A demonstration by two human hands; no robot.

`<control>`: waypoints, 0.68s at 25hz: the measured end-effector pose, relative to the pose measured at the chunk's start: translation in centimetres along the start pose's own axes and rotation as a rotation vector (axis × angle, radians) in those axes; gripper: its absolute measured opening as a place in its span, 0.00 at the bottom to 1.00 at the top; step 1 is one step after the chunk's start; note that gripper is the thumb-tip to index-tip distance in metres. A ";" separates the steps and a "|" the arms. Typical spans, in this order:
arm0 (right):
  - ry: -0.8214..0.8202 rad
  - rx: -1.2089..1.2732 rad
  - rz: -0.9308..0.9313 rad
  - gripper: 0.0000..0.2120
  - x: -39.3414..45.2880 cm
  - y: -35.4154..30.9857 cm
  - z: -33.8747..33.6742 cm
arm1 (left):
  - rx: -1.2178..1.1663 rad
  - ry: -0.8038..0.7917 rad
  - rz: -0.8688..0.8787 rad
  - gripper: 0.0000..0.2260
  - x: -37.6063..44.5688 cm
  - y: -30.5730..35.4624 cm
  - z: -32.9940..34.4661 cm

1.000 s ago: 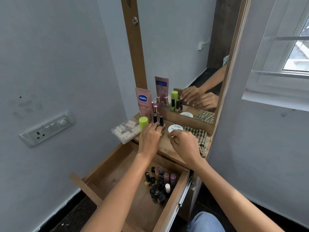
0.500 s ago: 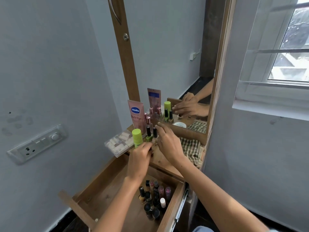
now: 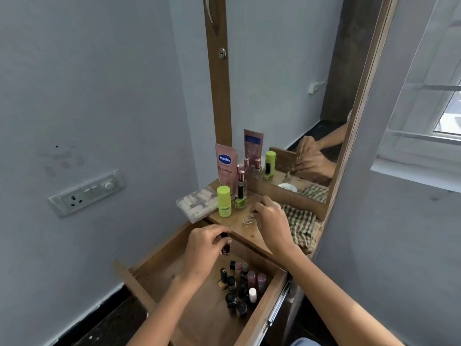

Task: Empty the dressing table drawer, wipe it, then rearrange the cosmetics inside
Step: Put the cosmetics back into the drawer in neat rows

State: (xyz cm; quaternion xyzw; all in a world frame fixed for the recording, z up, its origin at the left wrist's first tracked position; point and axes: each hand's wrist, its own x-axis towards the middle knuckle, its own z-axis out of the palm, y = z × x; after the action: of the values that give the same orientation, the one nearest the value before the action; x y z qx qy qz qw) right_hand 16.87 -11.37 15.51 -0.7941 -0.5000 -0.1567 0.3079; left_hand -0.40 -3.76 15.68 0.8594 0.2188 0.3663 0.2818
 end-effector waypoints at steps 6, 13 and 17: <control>-0.100 0.445 0.154 0.07 -4.9 -4.2 -2.9 | -0.021 0.003 -0.102 0.11 -2.9 -0.8 -3.2; -0.350 0.500 0.254 0.07 -6.5 -6.4 -2.0 | -0.031 -0.081 -0.225 0.10 -5.1 -1.9 -3.7; -0.461 0.423 0.176 0.08 -7.3 -7.2 0.1 | -0.011 -0.109 -0.276 0.11 -5.3 -2.6 -3.6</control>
State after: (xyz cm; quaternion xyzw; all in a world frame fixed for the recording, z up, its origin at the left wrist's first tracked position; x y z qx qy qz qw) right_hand 7.16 -14.09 13.76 -0.7672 -0.5077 0.1620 0.3570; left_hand -6.92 -3.76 13.33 0.8383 0.3173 0.2779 0.3455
